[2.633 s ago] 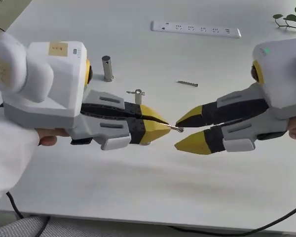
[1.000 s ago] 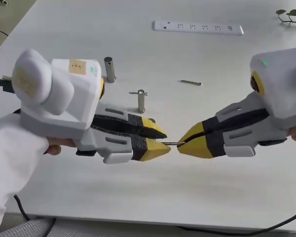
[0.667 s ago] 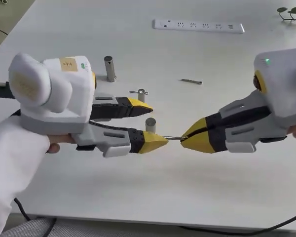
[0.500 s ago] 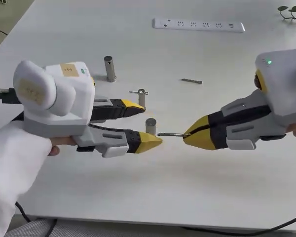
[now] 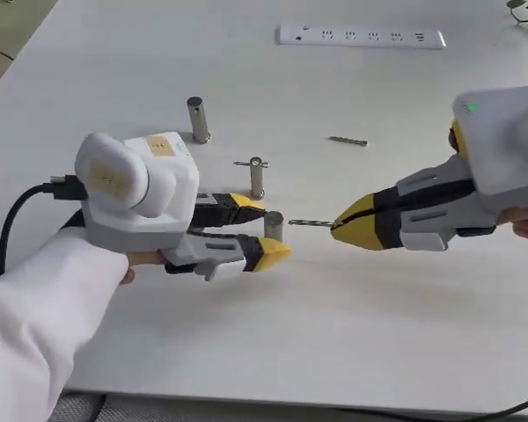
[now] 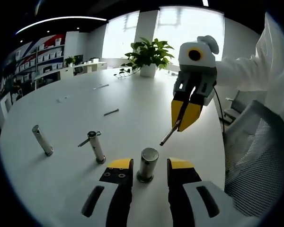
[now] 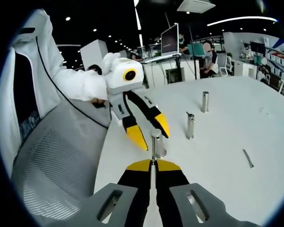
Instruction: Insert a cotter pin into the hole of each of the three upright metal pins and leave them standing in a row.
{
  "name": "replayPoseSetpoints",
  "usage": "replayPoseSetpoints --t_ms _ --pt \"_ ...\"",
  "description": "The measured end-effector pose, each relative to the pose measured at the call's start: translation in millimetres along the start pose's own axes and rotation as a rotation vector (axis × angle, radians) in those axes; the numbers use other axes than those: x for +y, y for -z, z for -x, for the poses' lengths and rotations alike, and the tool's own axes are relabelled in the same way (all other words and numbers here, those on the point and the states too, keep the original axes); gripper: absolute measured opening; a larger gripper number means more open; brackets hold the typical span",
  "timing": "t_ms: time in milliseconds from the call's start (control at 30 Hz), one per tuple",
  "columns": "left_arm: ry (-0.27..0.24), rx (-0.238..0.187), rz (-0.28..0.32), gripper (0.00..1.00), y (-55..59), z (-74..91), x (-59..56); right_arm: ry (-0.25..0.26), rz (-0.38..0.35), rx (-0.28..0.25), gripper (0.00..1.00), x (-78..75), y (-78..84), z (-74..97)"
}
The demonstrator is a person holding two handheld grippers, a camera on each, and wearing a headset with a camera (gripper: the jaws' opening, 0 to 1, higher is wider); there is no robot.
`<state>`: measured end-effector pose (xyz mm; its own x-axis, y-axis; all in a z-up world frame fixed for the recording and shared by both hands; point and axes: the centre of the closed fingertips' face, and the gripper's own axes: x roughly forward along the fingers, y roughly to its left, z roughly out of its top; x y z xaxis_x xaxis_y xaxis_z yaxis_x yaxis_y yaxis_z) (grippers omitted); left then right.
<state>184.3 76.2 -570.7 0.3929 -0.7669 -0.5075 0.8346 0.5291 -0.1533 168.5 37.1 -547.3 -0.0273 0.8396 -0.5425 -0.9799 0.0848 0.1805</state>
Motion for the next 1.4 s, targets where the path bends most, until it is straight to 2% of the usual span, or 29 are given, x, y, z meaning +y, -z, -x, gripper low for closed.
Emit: replayPoseSetpoints --t_ms 100,267,533,1000,1167,1400 --pt "0.003 0.010 0.004 0.26 2.8 -2.7 0.9 -0.003 -0.005 -0.006 0.00 -6.5 -0.1 -0.7" --pt "0.007 0.034 0.006 0.25 8.6 -5.4 0.9 -0.012 0.000 -0.011 0.00 -3.9 -1.1 -3.5" --pt "0.003 0.054 -0.003 0.13 13.8 -9.7 2.7 -0.021 -0.003 -0.007 0.00 -3.6 2.9 -6.9" --pt "0.022 0.055 -0.019 0.13 16.9 -9.9 0.5 -0.039 0.000 -0.005 0.00 -3.1 3.1 -14.3" --pt "0.029 0.062 -0.024 0.13 18.2 -9.8 -0.1 -0.051 0.036 0.030 0.00 -4.5 5.0 -20.6" --pt "0.030 0.066 -0.011 0.13 19.6 -11.1 0.2 -0.049 0.049 0.039 0.00 -9.5 3.3 -27.7"
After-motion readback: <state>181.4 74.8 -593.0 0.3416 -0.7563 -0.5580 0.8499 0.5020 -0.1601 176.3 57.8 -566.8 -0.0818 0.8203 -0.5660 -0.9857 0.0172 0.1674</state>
